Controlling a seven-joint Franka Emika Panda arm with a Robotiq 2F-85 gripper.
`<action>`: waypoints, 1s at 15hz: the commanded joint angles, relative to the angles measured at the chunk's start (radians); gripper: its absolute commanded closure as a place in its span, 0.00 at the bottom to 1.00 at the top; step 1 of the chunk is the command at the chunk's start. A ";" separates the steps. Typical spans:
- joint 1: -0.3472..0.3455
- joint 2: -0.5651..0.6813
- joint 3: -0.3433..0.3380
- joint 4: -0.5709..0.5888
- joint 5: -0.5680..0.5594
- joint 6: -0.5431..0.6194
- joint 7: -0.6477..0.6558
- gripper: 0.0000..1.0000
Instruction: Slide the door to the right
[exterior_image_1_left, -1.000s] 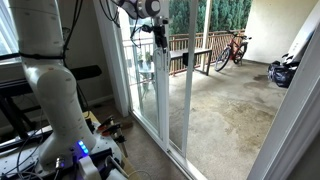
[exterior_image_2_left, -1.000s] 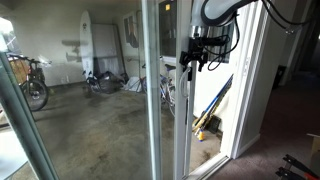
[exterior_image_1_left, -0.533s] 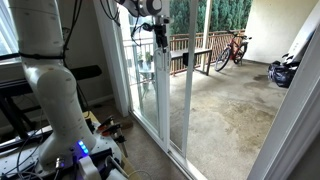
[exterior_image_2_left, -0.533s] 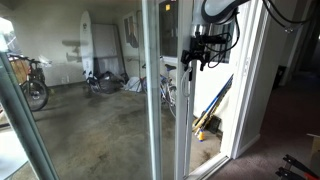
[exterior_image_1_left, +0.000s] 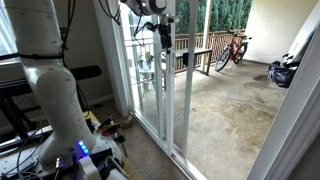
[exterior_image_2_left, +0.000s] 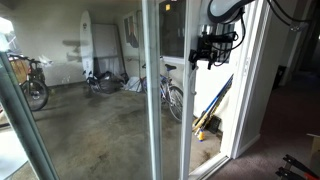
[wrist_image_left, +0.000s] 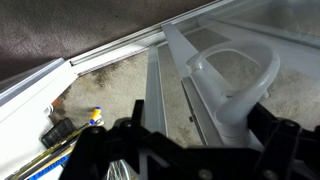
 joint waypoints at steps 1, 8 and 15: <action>-0.058 -0.103 -0.047 -0.132 -0.064 -0.033 -0.013 0.00; -0.113 -0.157 -0.082 -0.220 -0.042 0.034 -0.054 0.00; -0.185 -0.190 -0.130 -0.276 0.024 0.078 -0.138 0.00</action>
